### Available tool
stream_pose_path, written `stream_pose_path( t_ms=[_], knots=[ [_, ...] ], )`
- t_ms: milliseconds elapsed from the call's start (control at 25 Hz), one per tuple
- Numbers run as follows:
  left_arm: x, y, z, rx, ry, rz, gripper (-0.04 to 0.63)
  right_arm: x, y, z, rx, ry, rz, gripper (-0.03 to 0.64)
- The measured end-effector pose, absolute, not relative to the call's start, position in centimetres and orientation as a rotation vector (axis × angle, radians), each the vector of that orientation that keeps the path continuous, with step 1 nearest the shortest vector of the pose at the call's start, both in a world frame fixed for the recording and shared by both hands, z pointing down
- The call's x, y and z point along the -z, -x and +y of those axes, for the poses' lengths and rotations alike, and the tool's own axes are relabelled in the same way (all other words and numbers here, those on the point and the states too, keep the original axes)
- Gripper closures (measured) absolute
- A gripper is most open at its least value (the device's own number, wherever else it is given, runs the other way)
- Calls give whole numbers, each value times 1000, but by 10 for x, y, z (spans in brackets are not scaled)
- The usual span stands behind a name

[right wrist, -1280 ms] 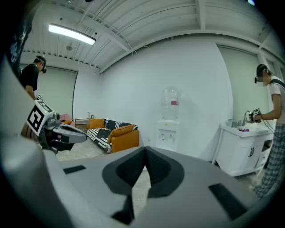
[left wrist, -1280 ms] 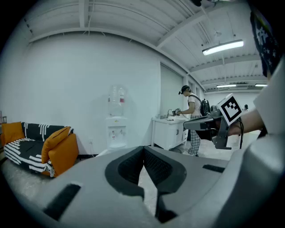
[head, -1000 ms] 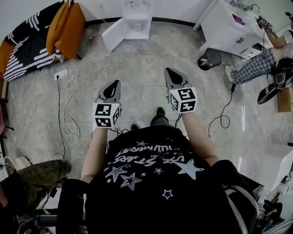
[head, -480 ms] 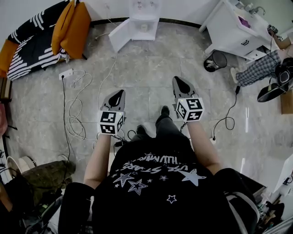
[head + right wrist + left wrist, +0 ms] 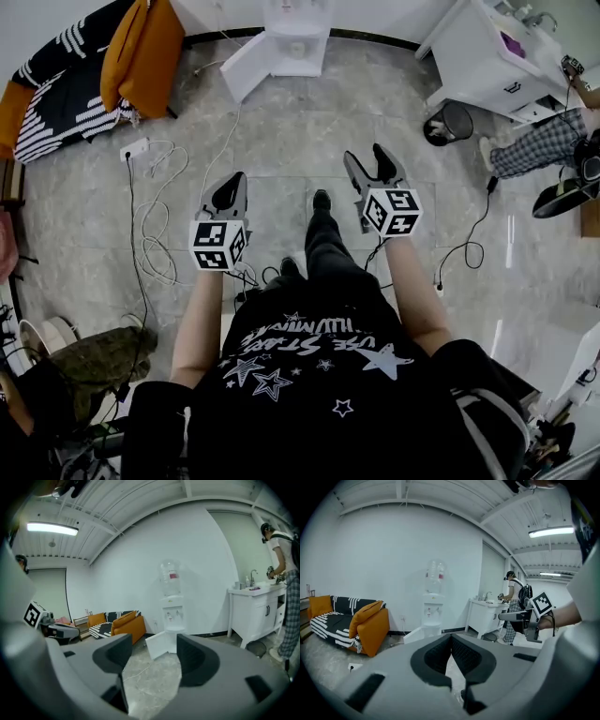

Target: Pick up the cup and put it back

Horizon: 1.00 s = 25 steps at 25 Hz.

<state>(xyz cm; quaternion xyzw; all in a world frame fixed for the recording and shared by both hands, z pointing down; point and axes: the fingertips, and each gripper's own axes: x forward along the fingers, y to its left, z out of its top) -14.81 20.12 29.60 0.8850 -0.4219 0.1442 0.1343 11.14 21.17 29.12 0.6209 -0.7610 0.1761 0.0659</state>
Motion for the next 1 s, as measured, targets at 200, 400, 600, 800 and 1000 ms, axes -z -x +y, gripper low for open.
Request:
stream_pose_path(
  t_ms=[200,400,600,800,1000],
  knots=[
    [-311,132,152,-492,-2524,-1231,584,-306,-134,148,-595,-1882,-2296,325],
    [-325,99,90,-517,-2461,-1249,584,-318,-164,82,-623,-1827,-2294,325],
    [-314,69,25,-481,-2431,-1352,584,-323,-196,22,-645,-1764,-2321,330],
    [-315,57,-20,-483,-2386,-1418,584,-335,-216,-26,-668,-1711,-2339,330],
    [-316,71,-52,-392,-2268,-1537,584,-351,-218,-66,-702,-1665,-2335,331]
  ],
)
